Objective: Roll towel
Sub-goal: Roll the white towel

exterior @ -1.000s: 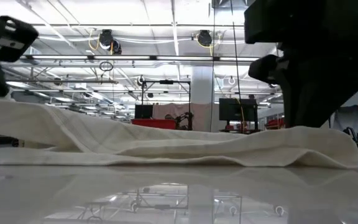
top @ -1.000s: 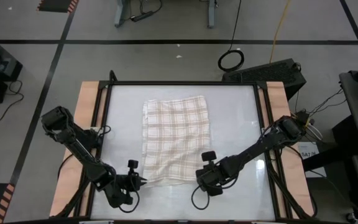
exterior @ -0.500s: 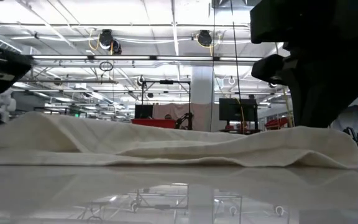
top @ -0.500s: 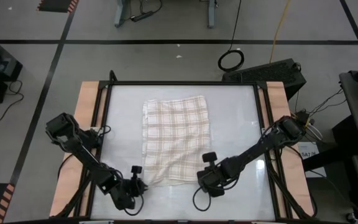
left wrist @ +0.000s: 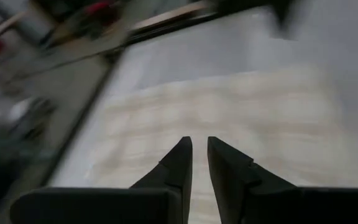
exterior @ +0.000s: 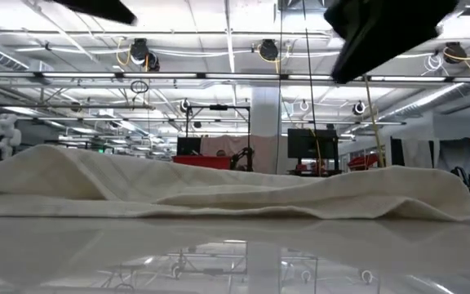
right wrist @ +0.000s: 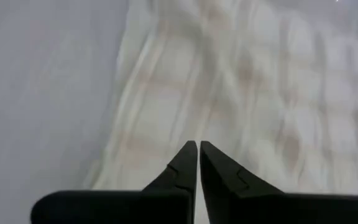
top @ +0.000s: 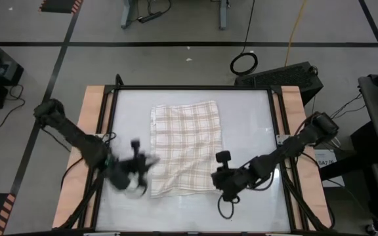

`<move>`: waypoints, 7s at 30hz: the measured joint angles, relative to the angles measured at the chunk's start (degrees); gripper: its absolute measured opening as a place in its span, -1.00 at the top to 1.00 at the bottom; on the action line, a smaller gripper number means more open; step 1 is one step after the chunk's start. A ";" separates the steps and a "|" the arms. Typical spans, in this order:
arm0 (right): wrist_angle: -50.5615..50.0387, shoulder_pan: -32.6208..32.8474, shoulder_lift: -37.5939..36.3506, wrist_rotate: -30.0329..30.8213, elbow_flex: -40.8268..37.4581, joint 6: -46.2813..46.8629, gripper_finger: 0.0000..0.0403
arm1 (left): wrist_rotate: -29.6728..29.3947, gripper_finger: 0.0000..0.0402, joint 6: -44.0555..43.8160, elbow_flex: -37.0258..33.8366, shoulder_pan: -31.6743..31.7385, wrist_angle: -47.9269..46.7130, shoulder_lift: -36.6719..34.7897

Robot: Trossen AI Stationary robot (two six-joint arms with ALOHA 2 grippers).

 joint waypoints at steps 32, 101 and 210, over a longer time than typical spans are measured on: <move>25.40 -19.53 -7.16 -13.21 -19.30 -15.24 0.92 | 60.15 0.33 14.29 -0.02 80.40 9.39 20.02; 28.91 -24.05 -7.10 -20.82 -19.23 -22.88 0.92 | 59.77 0.92 13.74 -0.09 85.35 5.91 21.23; 30.56 -29.93 -7.10 -28.10 -30.42 -12.64 0.92 | 31.04 0.36 56.77 -21.31 31.77 5.49 6.63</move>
